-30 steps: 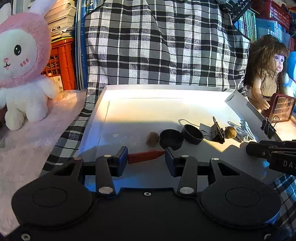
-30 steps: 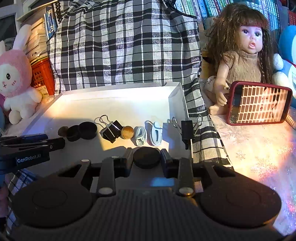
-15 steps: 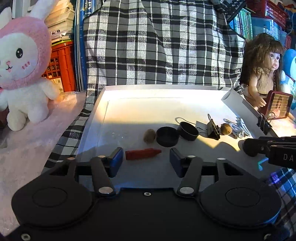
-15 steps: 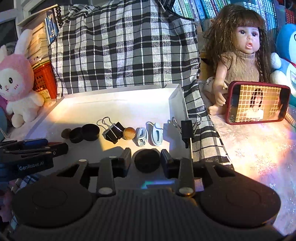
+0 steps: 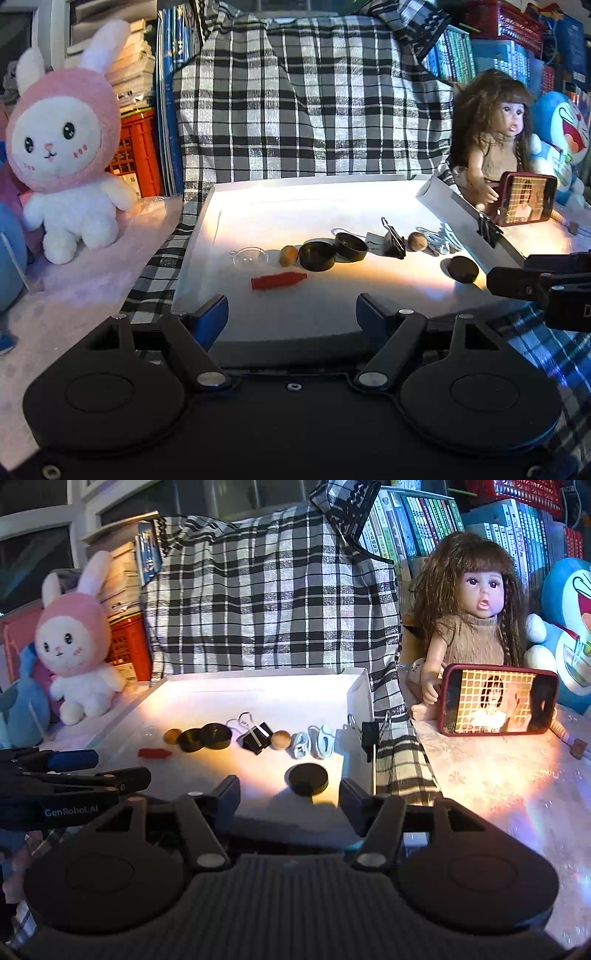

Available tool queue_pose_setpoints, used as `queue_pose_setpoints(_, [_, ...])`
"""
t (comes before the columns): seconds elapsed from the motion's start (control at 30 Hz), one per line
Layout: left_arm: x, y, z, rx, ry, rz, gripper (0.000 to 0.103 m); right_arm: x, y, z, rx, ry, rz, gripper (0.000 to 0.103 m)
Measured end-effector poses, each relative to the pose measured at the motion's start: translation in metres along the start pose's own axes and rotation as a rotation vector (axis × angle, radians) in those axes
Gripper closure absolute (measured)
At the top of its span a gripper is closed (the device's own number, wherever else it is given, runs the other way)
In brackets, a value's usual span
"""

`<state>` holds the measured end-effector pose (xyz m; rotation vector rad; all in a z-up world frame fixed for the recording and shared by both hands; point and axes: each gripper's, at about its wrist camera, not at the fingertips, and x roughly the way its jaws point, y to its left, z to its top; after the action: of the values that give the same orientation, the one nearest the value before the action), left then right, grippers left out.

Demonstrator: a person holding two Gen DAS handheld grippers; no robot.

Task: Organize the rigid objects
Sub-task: 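Withdraw both tools from the white box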

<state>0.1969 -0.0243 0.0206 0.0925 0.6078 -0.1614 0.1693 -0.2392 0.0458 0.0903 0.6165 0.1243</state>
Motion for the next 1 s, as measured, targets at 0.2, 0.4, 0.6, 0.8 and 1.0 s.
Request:
queue_pose_setpoints(0.2, [-0.025, -0.002, -0.004, -0.003, -0.012, -0.012, 0.027, -0.021, 0.004, -0.015, -0.02, -0.014, 0.019, 0.027])
queue_pose_setpoints(0.4, [-0.055, -0.006, -0.016, -0.006, -0.027, -0.022, 0.027, -0.044, 0.012, -0.028, -0.075, -0.038, 0.039, 0.025])
queue_pose_setpoints(0.6, [-0.083, -0.017, -0.04, -0.009, -0.055, -0.038, 0.026, -0.066, 0.024, -0.043, -0.154, -0.063, 0.048, 0.022])
queue_pose_setpoints(0.8, [-0.109, -0.025, -0.068, -0.024, -0.066, -0.048, 0.026, -0.079, 0.026, -0.057, -0.188, -0.07, 0.059, 0.022])
queue_pose_setpoints(1.0, [-0.134, -0.031, -0.097, -0.053, -0.061, -0.071, 0.026, -0.081, 0.023, -0.069, -0.172, -0.064, 0.062, 0.021])
